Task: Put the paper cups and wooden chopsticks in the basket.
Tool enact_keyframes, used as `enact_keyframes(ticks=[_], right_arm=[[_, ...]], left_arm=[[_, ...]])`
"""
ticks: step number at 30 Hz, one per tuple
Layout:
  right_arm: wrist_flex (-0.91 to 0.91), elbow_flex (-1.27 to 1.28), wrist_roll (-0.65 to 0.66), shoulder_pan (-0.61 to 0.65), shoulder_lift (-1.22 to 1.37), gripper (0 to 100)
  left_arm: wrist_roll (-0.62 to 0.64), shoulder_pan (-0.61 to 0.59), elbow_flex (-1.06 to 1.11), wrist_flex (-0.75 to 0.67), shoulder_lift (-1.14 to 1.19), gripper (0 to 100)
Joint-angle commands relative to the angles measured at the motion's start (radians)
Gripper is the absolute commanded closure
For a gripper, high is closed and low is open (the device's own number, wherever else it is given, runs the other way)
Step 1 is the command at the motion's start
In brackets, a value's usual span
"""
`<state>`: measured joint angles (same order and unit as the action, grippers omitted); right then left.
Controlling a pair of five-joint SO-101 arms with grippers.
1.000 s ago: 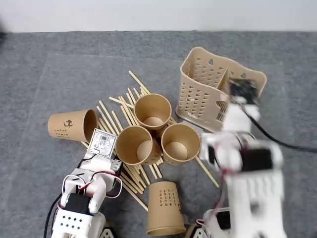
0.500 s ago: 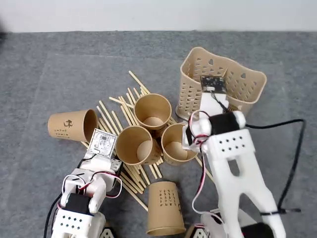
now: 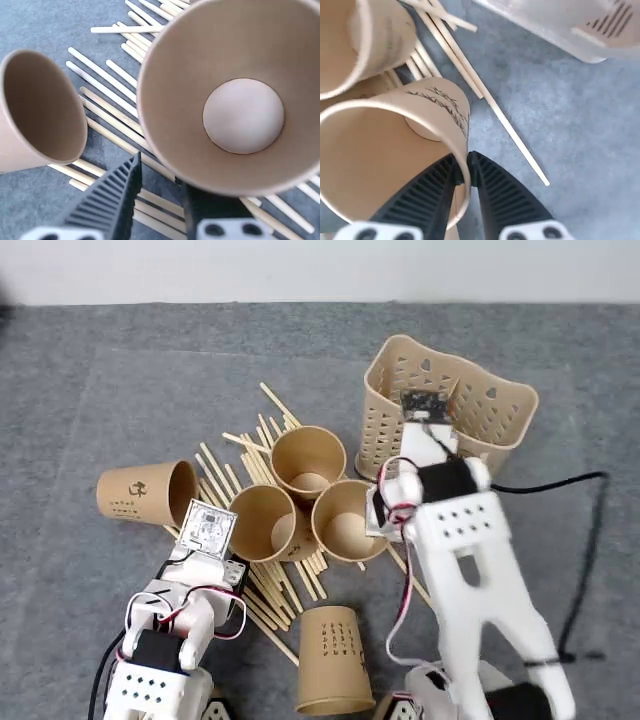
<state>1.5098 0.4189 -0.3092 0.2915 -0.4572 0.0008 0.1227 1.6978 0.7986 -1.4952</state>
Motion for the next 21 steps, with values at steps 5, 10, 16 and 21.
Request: enact_keyframes(ticks=[5, 10, 16, 21], right_arm=[[0.252, -0.344, 0.163, -0.008, -0.153, 98.9], [0.274, -0.603, 0.187, -0.110, -0.151, 98.9], [0.203, -0.755, 0.190, -0.205, -0.150, 98.9], [0.110, -0.758, 0.244, -0.344, -0.094, 98.9]], left_arm=[[-0.008, 0.005, -0.007, 0.003, -0.009, 89], [-0.008, 0.005, -0.007, 0.003, -0.009, 89], [-0.008, 0.005, -0.007, 0.003, -0.009, 89], [-0.008, 0.005, -0.007, 0.003, -0.009, 89]])
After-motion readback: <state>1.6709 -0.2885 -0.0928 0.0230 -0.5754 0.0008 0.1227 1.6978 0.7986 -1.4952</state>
